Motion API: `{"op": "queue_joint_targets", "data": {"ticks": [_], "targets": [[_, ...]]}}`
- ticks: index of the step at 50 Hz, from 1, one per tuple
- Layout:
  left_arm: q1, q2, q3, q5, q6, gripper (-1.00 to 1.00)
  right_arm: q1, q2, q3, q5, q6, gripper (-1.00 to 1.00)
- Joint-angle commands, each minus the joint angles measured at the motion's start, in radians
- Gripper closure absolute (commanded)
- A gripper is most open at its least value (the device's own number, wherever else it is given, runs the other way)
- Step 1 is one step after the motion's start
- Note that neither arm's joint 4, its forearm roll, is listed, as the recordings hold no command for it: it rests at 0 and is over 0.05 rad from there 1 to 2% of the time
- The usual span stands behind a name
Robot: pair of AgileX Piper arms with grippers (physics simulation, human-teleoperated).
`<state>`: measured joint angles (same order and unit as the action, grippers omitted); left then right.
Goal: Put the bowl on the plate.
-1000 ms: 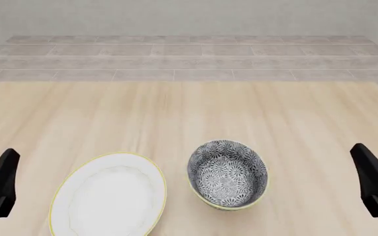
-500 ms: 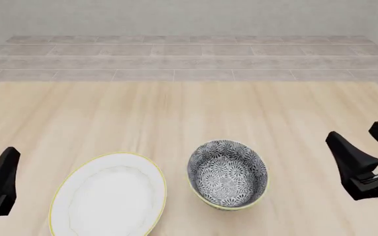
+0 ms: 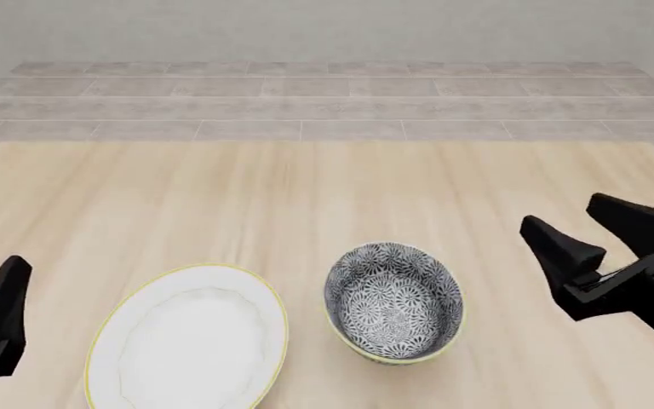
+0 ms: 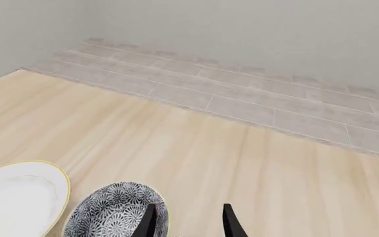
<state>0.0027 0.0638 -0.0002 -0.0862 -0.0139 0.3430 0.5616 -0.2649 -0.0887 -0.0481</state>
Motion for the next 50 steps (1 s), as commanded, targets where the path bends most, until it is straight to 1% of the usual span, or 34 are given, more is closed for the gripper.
{"op": "queue_joint_targets", "data": {"ticks": [1, 8, 16, 18, 24, 33, 42, 46, 50], "targets": [[-0.002, -0.007, 0.0, 0.004, 0.005, -1.0, 0.048, 0.115, -0.039, -0.016, -0.004, -1.0], [-0.001, -0.023, 0.0, 0.017, 0.007, -1.0, 0.071, 0.184, -0.059, -0.023, -0.006, -1.0], [-0.004, -0.032, 0.0, 0.025, 0.011, -1.0, 0.093, 0.257, -0.084, -0.024, -0.03, -1.0], [-0.004, -0.031, 0.0, 0.025, 0.012, -1.0, 0.097, 0.271, -0.089, -0.023, -0.028, -1.0], [-0.005, -0.028, 0.0, 0.021, 0.012, -1.0, 0.096, 0.29, -0.101, -0.013, -0.028, -1.0], [-0.003, -0.041, 0.0, 0.034, 0.011, -1.0, 0.089, 0.36, -0.12, -0.014, -0.033, -1.0], [-0.002, -0.053, -0.001, 0.048, 0.013, -1.0, 0.075, 0.377, -0.175, 0.06, -0.065, -1.0], [-0.001, -0.051, -0.002, 0.045, 0.013, -1.0, 0.07, 0.383, -0.185, 0.076, -0.065, -1.0], [0.001, -0.054, -0.003, 0.049, 0.012, -1.0, 0.074, 0.419, -0.188, 0.074, -0.058, -1.0]]}}
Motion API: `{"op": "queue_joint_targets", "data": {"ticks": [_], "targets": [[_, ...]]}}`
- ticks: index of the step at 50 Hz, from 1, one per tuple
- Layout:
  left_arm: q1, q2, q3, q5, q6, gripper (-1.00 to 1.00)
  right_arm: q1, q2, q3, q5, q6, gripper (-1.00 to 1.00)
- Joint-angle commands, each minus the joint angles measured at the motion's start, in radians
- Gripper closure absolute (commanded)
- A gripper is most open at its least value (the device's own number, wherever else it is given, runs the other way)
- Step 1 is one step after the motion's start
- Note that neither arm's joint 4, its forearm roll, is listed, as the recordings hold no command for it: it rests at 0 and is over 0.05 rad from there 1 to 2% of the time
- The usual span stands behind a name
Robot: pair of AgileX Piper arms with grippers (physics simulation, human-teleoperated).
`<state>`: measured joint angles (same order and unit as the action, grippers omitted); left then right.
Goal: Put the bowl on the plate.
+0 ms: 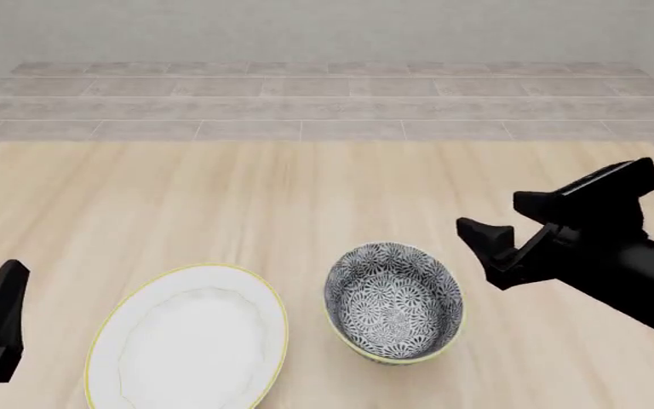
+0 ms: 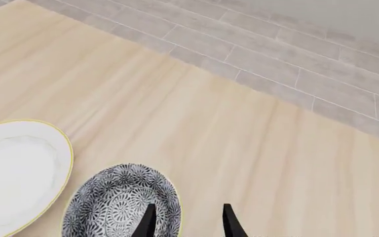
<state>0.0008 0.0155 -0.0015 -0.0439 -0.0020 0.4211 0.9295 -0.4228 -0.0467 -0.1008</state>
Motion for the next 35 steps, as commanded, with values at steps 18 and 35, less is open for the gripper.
{"op": "queue_joint_targets", "data": {"ticks": [18, 35], "targets": [[0.002, -0.009, -0.003, 0.01, -0.002, -1.0, 0.03, 0.159, -0.075, 0.028, -0.004, -1.0], [0.002, 0.003, -0.003, 0.001, -0.004, -1.0, 0.025, 0.278, -0.065, -0.044, 0.006, -1.0]]}}
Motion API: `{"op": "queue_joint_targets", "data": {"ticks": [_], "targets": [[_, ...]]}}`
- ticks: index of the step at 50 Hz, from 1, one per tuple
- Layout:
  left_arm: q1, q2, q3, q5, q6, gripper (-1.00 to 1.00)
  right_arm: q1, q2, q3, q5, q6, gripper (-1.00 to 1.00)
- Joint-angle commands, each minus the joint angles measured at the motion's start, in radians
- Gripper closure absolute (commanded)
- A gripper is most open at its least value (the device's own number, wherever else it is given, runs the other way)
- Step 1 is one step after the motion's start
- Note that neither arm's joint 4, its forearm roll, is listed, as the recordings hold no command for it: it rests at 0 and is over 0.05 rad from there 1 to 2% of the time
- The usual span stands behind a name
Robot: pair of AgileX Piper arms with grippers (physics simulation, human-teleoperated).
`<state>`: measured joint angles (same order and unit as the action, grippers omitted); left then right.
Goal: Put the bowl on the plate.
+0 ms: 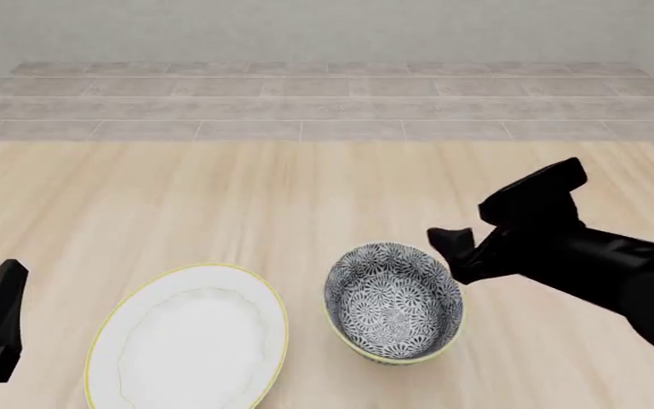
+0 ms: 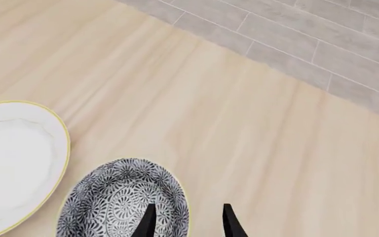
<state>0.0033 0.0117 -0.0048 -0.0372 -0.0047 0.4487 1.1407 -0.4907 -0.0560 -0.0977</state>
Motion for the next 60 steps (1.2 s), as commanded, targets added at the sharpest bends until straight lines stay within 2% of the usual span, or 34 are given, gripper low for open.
{"op": "queue_joint_targets", "data": {"ticks": [1, 19, 47, 60], "targets": [[0.0, 0.01, 0.0, -0.009, -0.001, -1.0, -0.004, 0.071, 0.005, -0.038, 0.002, -1.0], [0.005, 0.009, -0.001, -0.013, 0.003, -1.0, 0.002, 0.17, 0.043, -0.124, 0.008, -1.0], [0.004, 0.057, -0.001, -0.058, 0.008, -1.0, -0.006, 0.266, 0.069, -0.205, 0.008, -1.0], [0.004, 0.042, -0.001, -0.04, 0.008, -1.0, -0.004, 0.315, 0.076, -0.24, 0.012, -1.0]]}}
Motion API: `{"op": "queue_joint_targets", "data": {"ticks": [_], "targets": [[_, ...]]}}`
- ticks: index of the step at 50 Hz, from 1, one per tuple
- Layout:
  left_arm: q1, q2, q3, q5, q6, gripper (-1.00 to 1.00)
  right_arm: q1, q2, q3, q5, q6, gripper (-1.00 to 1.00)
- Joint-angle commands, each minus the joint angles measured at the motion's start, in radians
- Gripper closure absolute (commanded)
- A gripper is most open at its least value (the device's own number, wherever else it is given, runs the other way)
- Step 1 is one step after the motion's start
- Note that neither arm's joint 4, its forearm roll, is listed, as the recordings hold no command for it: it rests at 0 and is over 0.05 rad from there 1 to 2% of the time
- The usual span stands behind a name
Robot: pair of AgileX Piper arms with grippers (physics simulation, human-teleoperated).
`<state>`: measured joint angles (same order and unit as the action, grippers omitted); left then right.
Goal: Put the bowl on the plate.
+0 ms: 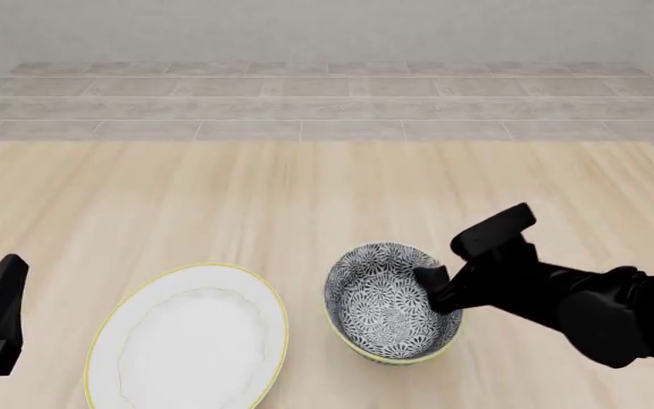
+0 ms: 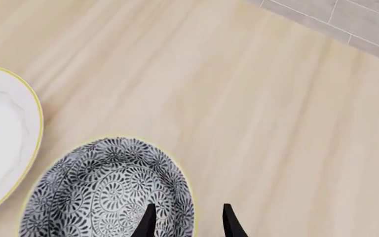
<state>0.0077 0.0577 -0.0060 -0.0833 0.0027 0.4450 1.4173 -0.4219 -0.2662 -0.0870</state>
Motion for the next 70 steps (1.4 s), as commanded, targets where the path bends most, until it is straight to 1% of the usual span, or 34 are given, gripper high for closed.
{"op": "queue_joint_targets", "data": {"ticks": [1, 12, 27, 45, 46, 52, 56, 57, 58, 59, 70], "targets": [[0.0, -0.007, 0.0, 0.008, 0.002, -1.0, -0.001, 0.039, 0.007, -0.03, 0.001, -1.0], [0.001, -0.02, -0.001, 0.023, 0.002, -1.0, -0.002, 0.069, 0.009, -0.05, 0.0, -1.0], [-0.004, 0.02, 0.004, -0.017, 0.004, -1.0, -0.004, 0.097, 0.009, -0.066, -0.006, -1.0], [-0.006, 0.039, 0.005, -0.035, 0.005, -1.0, -0.002, 0.123, 0.004, -0.076, -0.006, -1.0], [-0.006, 0.039, 0.005, -0.035, 0.005, -1.0, -0.003, 0.123, 0.003, -0.076, -0.006, 1.0], [-0.005, 0.04, 0.005, -0.035, 0.005, -1.0, 0.002, 0.117, 0.007, -0.079, -0.01, 1.0], [-0.003, 0.039, 0.005, -0.034, 0.007, -1.0, 0.004, 0.106, 0.016, -0.088, -0.026, 1.0], [-0.002, 0.04, 0.005, -0.034, 0.007, -1.0, 0.012, 0.099, 0.02, -0.089, -0.023, 1.0], [-0.002, 0.04, 0.005, -0.035, 0.008, -1.0, 0.009, 0.099, 0.017, -0.087, -0.004, 1.0], [-0.002, 0.041, 0.005, -0.035, 0.008, -1.0, 0.004, 0.105, 0.015, -0.088, -0.021, 1.0], [0.0, 0.052, 0.005, -0.046, 0.009, -1.0, -0.008, 0.062, 0.0, -0.045, 0.001, 1.0]]}}
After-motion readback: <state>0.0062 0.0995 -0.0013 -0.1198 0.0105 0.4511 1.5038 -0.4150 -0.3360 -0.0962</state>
